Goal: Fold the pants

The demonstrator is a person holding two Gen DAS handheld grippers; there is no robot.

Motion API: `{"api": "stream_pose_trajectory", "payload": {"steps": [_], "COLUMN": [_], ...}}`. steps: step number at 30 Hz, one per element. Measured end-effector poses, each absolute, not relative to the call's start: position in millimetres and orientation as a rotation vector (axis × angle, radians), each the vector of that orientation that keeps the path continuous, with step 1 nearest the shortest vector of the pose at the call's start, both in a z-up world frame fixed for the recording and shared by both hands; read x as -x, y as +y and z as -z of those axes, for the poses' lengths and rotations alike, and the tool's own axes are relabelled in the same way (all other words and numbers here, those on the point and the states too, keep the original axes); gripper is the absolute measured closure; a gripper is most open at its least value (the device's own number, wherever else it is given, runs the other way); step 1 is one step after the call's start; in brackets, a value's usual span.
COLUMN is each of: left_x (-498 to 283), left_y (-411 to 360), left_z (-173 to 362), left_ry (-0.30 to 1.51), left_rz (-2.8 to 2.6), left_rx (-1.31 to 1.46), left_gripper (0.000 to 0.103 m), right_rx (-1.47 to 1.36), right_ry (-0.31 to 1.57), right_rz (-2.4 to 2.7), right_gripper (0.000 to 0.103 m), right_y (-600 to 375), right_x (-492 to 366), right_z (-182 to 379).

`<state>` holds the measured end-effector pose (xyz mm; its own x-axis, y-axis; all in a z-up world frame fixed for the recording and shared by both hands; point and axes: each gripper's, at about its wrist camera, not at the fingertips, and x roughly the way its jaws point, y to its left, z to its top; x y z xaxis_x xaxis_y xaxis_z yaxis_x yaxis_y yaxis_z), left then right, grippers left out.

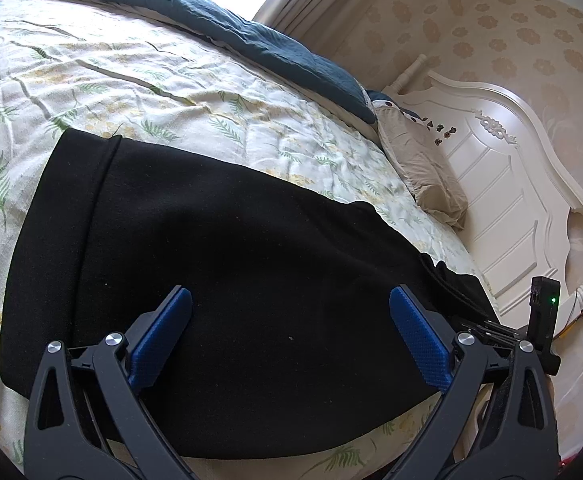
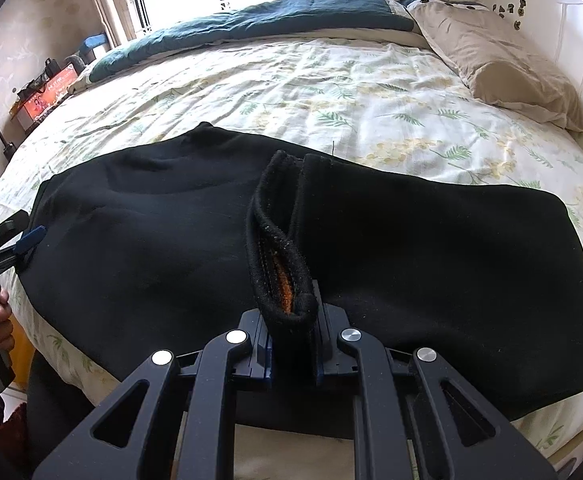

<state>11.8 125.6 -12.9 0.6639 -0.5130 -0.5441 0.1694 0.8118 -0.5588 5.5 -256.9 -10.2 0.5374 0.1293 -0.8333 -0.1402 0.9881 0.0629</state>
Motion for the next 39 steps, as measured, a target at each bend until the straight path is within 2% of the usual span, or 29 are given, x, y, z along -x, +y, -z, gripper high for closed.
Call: {"api": "stream_pose_trajectory", "payload": {"steps": [5, 8, 13, 16, 18, 21, 25, 29, 31, 32, 33, 39], "left_x": [-11, -11, -10, -9, -8, -8, -8, -9, -9, -9, -9, -12], "left_y": [125, 125, 124, 125, 126, 125, 123, 123, 124, 124, 125, 129], "left_z": [13, 13, 11, 11, 12, 12, 13, 13, 13, 12, 12, 13], "left_ry": [0.752, 0.751, 0.75, 0.752, 0.752, 0.751, 0.752, 0.757, 0.761, 0.763, 0.764, 0.775], "left_rz": [0.404, 0.407, 0.417, 0.434, 0.444, 0.445, 0.437, 0.439, 0.44, 0.44, 0.44, 0.432], "left_rx": [0.496, 0.497, 0.494, 0.494, 0.491, 0.48, 0.466, 0.462, 0.465, 0.47, 0.473, 0.51], "left_gripper": [0.004, 0.004, 0.004, 0.004, 0.004, 0.004, 0.004, 0.004, 0.004, 0.004, 0.004, 0.004], "right_rx": [0.018, -0.003, 0.003, -0.061, -0.103, -0.104, -0.182, -0.242, -0.221, -0.211, -0.238, -0.218], "right_ry": [0.988, 0.983, 1.044, 1.006, 0.982, 0.968, 1.129, 1.271, 1.282, 1.271, 1.271, 1.247], "right_rz": [-0.188, -0.232, -0.53, -0.687, -0.748, -0.753, -0.757, -0.84, -0.866, -0.872, -0.879, -0.822], "right_gripper": [0.072, 0.057, 0.054, 0.053, 0.037, 0.037, 0.037, 0.037, 0.044, 0.07, 0.089, 0.091], "right_y": [-248, -242, -209, -209, -215, -220, -217, -202, -193, -191, -190, -182], "right_x": [-4, 1, 7, -12, -40, -103, -194, -229, -231, -230, -232, -235], "right_z": [13, 10, -5, -32, -47, -50, -7, 36, 45, 44, 44, 45]}}
